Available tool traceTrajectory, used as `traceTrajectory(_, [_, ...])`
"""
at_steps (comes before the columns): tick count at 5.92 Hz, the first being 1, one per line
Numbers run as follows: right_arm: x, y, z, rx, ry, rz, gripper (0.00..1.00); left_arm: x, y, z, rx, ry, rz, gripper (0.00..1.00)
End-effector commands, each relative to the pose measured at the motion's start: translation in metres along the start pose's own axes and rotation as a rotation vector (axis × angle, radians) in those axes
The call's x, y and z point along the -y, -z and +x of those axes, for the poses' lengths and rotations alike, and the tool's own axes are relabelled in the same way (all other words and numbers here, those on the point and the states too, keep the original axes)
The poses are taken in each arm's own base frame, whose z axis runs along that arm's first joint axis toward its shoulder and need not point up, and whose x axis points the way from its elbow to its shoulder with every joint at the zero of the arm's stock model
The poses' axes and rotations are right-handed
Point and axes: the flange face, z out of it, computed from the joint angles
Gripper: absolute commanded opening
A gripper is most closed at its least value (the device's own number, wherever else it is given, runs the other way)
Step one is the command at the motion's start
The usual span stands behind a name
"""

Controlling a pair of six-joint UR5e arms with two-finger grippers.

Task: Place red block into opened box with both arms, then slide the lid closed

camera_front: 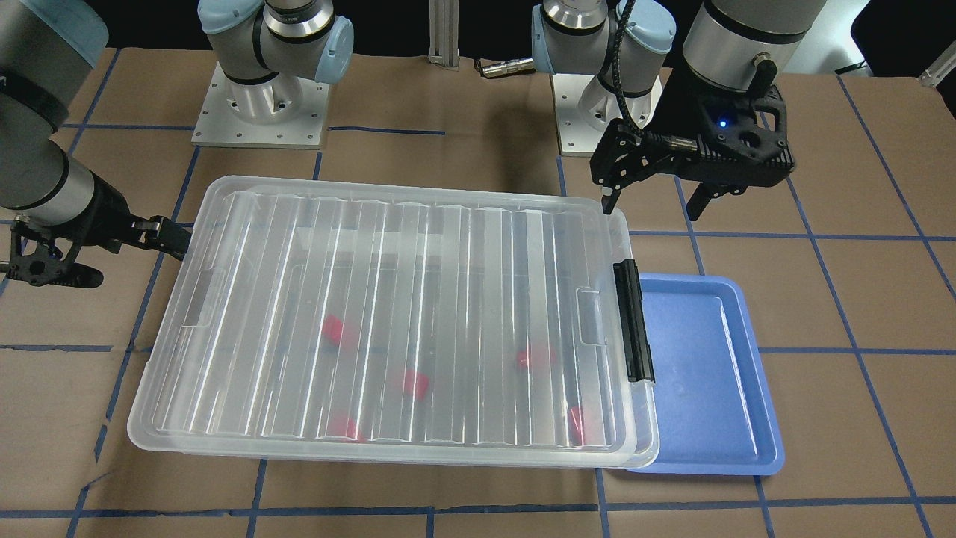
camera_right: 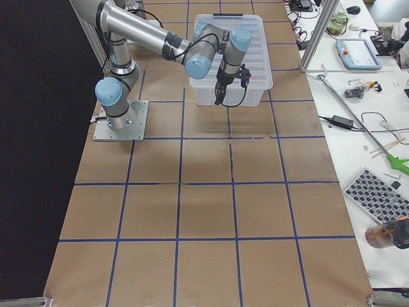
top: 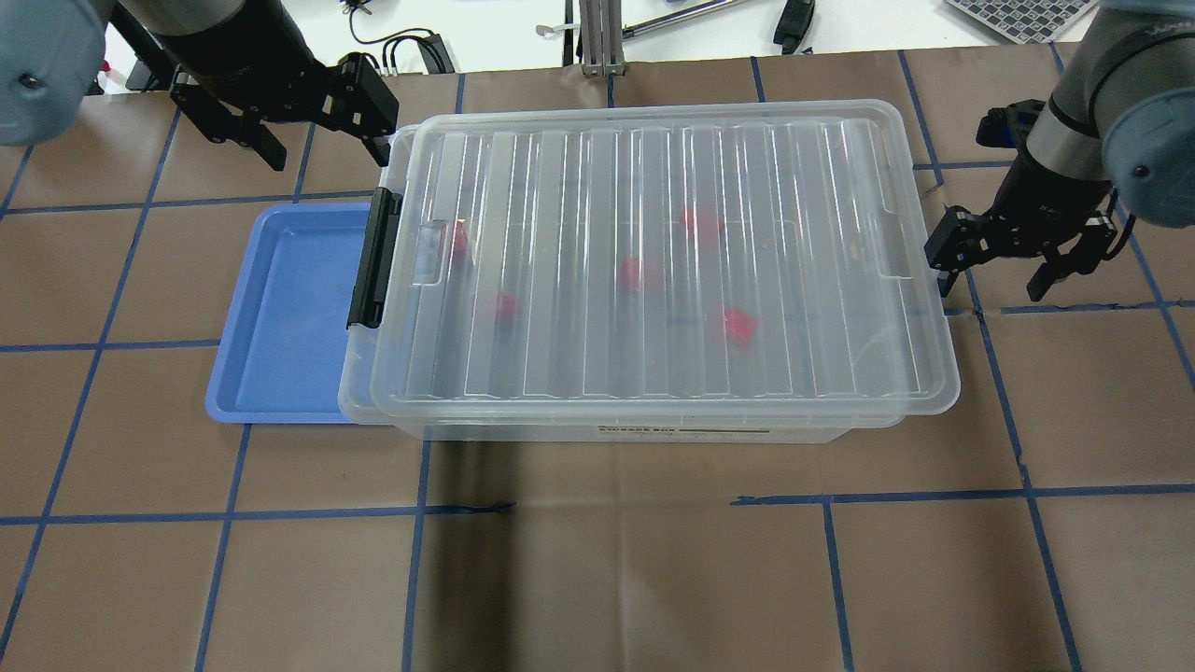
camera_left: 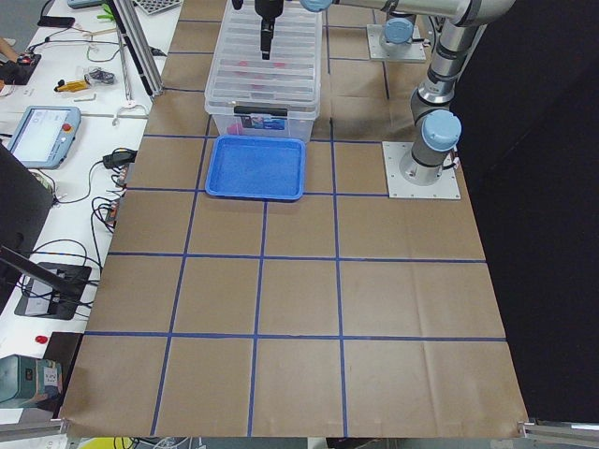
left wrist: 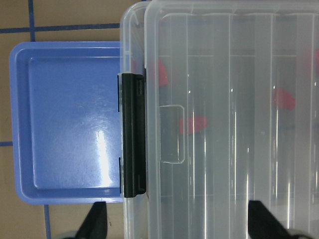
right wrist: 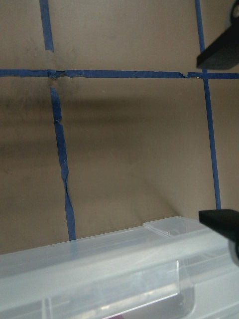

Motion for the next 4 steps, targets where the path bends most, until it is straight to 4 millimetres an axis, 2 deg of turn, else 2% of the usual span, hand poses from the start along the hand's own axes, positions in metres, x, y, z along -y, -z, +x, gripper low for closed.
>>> traceTrajectory(1, [0.006,0.024,0.003,-0.027,0.012,0.043,1.00,0.000,0.001,0.000,-0.001,0.001,0.003,0.98])
traceTrajectory(2, [0.012,0.059,0.008,-0.058,0.010,0.101,1.00,0.000,0.001,0.000,0.000,0.001,0.003,0.98])
traceTrajectory(3, [0.009,0.094,0.007,-0.050,0.005,0.107,1.00,0.001,0.000,0.000,0.000,0.005,0.001,0.98])
traceTrajectory(4, [0.006,0.117,-0.006,-0.033,0.006,0.099,1.00,0.002,0.005,0.000,0.011,0.004,0.010,0.98])
